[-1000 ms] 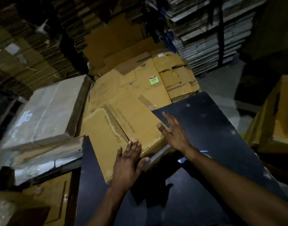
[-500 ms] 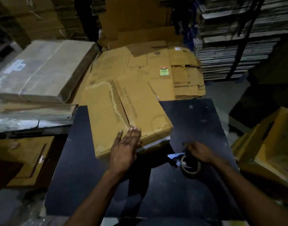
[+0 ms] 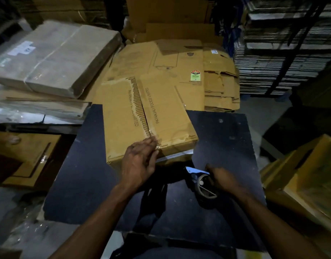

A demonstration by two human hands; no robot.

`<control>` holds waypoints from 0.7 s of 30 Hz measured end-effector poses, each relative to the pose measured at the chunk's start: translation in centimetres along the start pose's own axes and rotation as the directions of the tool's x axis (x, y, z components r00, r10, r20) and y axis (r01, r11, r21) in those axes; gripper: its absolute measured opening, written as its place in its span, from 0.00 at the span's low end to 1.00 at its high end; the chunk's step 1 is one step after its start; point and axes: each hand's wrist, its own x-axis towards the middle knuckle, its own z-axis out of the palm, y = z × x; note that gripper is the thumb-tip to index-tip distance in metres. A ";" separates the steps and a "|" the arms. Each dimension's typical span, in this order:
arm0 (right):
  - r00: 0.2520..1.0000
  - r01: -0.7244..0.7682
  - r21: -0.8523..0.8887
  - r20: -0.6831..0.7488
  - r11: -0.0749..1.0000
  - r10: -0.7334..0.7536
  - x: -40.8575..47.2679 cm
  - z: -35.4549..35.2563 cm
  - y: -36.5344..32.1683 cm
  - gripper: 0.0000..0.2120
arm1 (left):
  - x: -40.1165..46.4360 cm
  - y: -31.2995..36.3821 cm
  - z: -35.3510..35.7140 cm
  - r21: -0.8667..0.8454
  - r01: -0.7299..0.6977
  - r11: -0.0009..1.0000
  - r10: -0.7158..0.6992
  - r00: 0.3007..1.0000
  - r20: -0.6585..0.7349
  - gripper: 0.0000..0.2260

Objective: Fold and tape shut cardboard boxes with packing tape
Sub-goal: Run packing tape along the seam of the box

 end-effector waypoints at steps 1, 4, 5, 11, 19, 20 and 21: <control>1.000 0.008 0.043 -0.025 0.999 -0.007 -0.5 -0.2 -0.1 0.11 | -1.1 0.8 -0.3 -0.052 0.020 0.998 -0.024 0.997 -0.068 0.14; 0.996 0.078 0.120 -0.062 0.990 -0.071 -2.5 -1.8 -2.0 0.07 | -5.2 2.3 0.2 -0.363 0.360 0.859 -0.378 0.926 0.025 0.07; 0.993 0.105 0.129 -0.074 0.986 -0.096 -3.2 -2.4 -2.8 0.07 | -6.1 2.6 0.7 -0.474 0.554 0.684 -0.540 0.822 0.181 0.05; 0.959 0.241 0.104 -0.178 0.965 -0.220 -5.8 -5.1 -8.5 0.16 | -8.9 3.8 0.7 -0.200 0.933 -0.300 -0.384 0.074 0.920 0.33; 0.855 0.400 -0.240 -0.251 0.885 -0.454 -8.5 -8.9 -19.0 0.26 | -6.8 -0.1 -5.8 -0.486 0.835 -0.257 -0.420 0.356 0.835 0.32; 0.843 0.419 -0.278 -0.235 0.865 -0.484 -8.8 -9.4 -20.1 0.28 | -6.7 -0.6 -6.7 -0.510 0.828 -0.232 -0.449 0.374 0.812 0.31; 0.839 0.430 -0.298 -0.217 0.852 -0.500 -8.8 -9.9 -21.1 0.29 | -6.7 -0.9 -7.6 -0.540 0.816 -0.204 -0.479 0.398 0.782 0.30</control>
